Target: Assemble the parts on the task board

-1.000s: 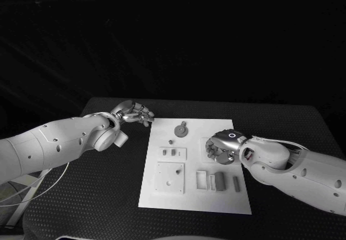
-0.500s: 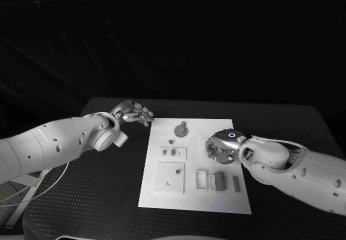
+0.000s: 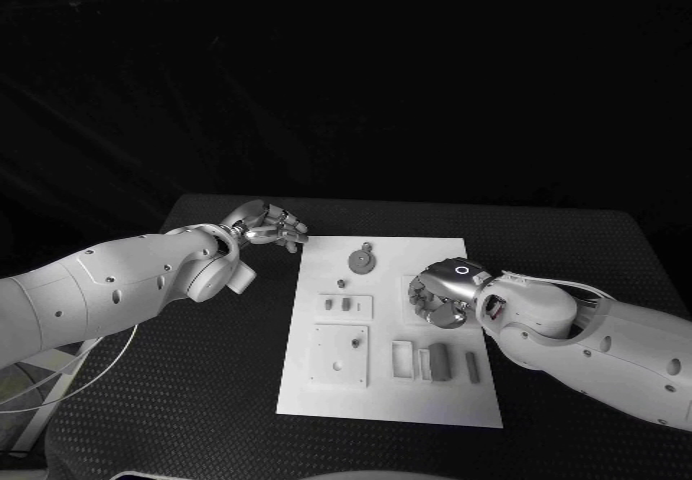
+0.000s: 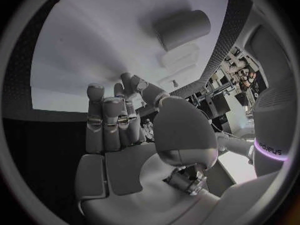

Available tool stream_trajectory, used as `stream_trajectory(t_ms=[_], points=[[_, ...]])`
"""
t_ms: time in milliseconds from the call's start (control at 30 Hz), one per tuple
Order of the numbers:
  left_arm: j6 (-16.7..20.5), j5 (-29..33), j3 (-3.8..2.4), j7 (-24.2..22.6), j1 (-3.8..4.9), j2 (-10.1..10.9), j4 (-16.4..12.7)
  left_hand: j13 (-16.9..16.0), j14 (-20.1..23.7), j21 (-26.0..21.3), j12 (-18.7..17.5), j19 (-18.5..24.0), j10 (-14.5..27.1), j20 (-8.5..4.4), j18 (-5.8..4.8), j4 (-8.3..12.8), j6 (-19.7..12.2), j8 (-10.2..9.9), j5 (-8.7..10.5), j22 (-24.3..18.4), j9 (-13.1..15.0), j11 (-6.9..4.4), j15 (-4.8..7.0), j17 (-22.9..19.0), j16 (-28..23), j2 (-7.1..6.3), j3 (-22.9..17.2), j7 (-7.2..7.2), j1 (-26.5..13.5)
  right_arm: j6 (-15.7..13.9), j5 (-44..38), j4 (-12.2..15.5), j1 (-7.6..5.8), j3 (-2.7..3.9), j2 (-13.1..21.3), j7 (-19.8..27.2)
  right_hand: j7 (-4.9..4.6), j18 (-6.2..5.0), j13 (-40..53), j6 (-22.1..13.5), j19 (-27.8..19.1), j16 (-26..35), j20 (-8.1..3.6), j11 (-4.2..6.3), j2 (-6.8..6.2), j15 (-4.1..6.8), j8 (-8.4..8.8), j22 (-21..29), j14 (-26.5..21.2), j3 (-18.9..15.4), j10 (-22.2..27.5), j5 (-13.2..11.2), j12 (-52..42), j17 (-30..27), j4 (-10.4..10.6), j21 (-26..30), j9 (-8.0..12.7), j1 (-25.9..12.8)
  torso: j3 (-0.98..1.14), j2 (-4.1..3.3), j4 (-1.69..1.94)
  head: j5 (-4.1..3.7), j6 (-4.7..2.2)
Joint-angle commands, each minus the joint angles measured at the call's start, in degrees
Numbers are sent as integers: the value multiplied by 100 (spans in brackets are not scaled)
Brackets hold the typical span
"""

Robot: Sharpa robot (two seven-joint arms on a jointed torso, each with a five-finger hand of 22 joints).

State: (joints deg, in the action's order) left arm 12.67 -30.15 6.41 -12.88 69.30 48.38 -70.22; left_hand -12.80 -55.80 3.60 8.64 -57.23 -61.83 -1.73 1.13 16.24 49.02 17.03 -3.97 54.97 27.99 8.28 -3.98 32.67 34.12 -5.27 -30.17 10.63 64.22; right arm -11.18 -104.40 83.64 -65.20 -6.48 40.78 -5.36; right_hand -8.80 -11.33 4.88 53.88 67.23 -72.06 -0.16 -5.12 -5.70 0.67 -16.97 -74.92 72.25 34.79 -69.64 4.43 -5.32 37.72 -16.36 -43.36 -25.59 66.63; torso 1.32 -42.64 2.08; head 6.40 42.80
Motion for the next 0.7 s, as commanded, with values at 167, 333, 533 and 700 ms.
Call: stream_trajectory(t_ms=[167, 333, 533, 700], points=[[-50, 32, -4, -52, 5, -3, -14, 8, -26, 33, 41, -10, 56, 10, 27, 12, -47, 36, 12, -10, -8, -2, -5, 11, -24, 2, 39, -9, -46, 51, 39, -1, 4, 0, -12, -30, 6, -367, 8, 32, -4, -24, -5, -34, -19, 32, 14, -118, -29, -26, -72, 14, 29, 6, 10, -31, 14, -70, 0, 0, -2, 1, 0], [-50, 32, -4, -51, 5, 1, -13, 8, -26, 33, 42, -10, 57, 10, 27, 13, -48, 36, 12, -11, -8, -2, -5, 13, -25, 1, 39, -9, -46, 45, 107, -10, 4, 0, -15, -3, -31, -367, 2, -43, -15, -13, 8, -44, -208, 23, 63, -109, -57, -67, -60, 12, 71, 4, 84, -22, 51, -246, 0, -1, -3, -1, 2], [-54, 32, -4, -52, 5, -1, -12, 9, -27, 33, 44, -9, 57, 10, 27, 14, -48, 37, 11, -12, -9, -2, -5, 15, -27, 1, 39, -9, -45, 16, 110, -9, 4, 0, -25, 2, -38, -367, 5, -58, -8, -17, 2, -38, -275, 30, 73, -104, -57, -57, -80, 18, 84, 6, 149, -19, 67, -337, 2, -3, -4, -3, 5], [-54, 32, -4, -52, 5, 0, -11, 10, -27, 33, 45, -10, 58, 10, 27, 14, -48, 38, 11, -13, -9, -2, -5, 16, -28, 2, 38, -9, -44, 12, 110, -10, 4, 0, -27, 1, -32, -367, 11, -45, 6, -27, -12, -27, -242, 40, 65, -106, -51, -23, -105, 19, 84, 11, 150, -24, 70, -318, 2, -2, -2, -6, 7]])
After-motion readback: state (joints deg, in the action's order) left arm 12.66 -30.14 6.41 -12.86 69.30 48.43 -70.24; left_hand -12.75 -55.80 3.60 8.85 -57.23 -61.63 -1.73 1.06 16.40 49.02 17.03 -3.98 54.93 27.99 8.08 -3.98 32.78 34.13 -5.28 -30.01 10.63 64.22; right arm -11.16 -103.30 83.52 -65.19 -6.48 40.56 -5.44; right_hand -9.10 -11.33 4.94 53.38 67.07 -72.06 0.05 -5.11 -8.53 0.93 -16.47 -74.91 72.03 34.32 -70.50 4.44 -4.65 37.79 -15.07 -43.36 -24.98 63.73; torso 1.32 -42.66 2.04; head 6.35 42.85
